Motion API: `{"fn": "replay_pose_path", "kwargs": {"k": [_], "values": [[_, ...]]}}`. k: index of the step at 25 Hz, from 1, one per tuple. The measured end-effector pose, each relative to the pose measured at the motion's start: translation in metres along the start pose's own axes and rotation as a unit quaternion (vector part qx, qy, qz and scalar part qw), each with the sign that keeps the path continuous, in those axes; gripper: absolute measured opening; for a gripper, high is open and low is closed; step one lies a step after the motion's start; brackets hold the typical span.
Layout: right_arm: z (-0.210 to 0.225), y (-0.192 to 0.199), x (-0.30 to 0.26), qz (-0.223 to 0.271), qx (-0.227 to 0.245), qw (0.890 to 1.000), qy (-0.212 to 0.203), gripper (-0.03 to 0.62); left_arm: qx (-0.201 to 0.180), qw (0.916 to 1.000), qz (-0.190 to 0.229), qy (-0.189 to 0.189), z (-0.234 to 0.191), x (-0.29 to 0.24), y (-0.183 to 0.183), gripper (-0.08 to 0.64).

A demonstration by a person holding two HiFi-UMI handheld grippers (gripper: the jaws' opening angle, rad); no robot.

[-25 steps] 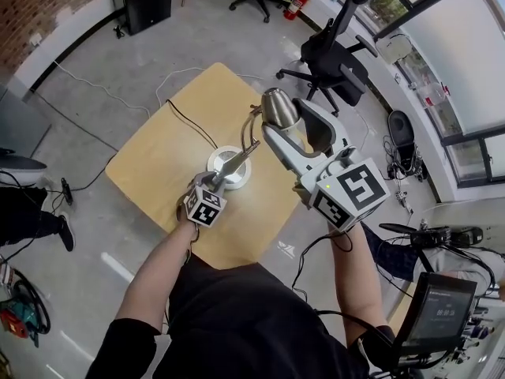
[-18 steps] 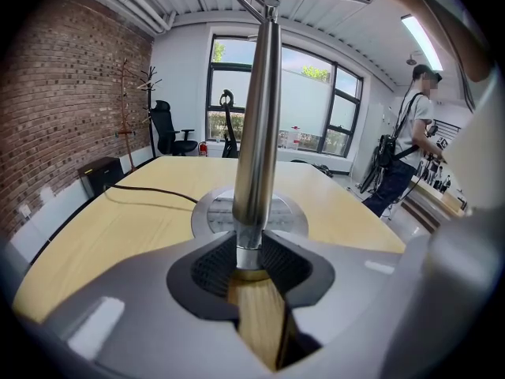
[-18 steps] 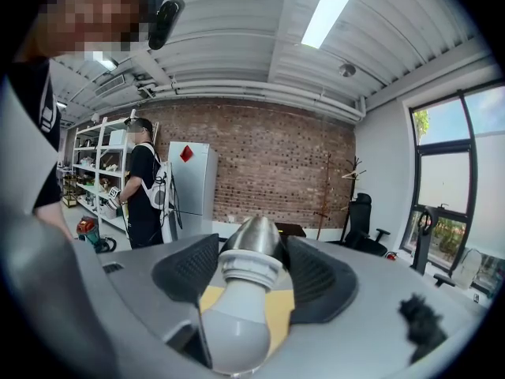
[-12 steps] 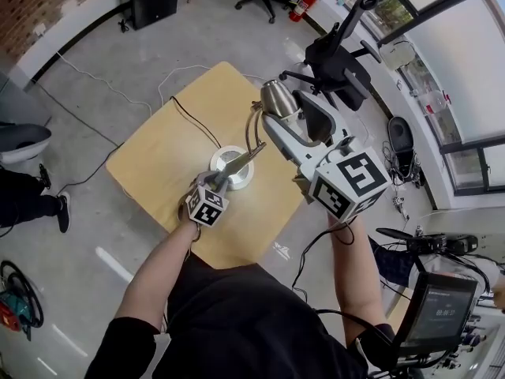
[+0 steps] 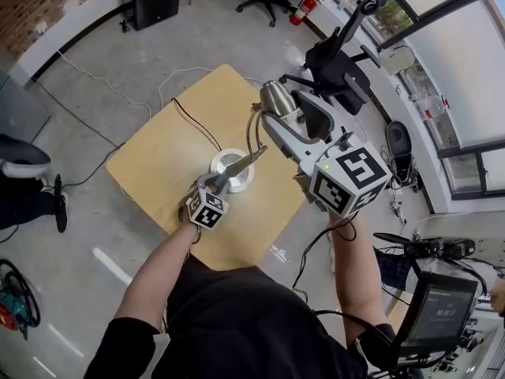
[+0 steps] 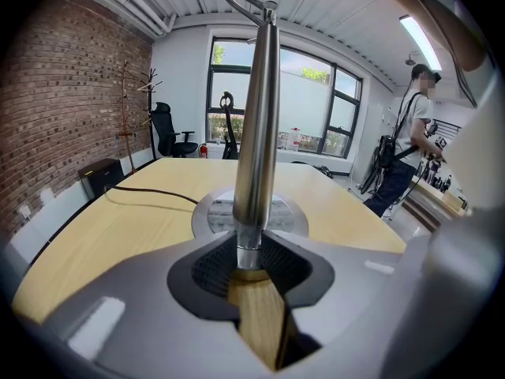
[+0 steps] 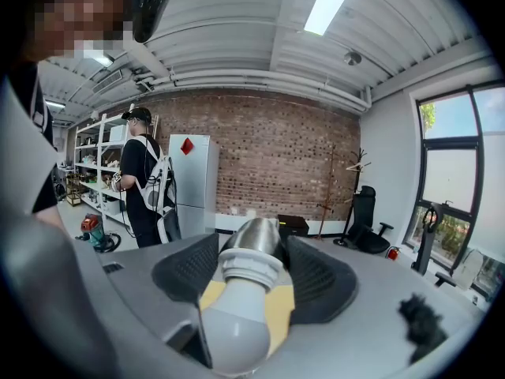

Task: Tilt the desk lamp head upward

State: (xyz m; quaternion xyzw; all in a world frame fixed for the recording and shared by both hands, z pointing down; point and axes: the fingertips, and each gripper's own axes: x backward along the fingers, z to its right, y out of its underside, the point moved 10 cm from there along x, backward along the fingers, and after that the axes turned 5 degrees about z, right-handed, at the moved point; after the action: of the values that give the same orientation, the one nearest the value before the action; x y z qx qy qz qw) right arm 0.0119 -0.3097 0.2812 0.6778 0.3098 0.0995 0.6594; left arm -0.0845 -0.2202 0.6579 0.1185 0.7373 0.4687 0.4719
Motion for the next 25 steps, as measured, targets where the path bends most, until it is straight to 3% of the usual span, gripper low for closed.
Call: {"fn": "replay_pose_path", "kwargs": {"k": [25], "values": [[-0.001, -0.007, -0.024, -0.025, -0.004, 1.000, -0.011, 0.288, -0.003, 1.0000, 0.003, 0.002, 0.001, 0.006, 0.001, 0.101]]}}
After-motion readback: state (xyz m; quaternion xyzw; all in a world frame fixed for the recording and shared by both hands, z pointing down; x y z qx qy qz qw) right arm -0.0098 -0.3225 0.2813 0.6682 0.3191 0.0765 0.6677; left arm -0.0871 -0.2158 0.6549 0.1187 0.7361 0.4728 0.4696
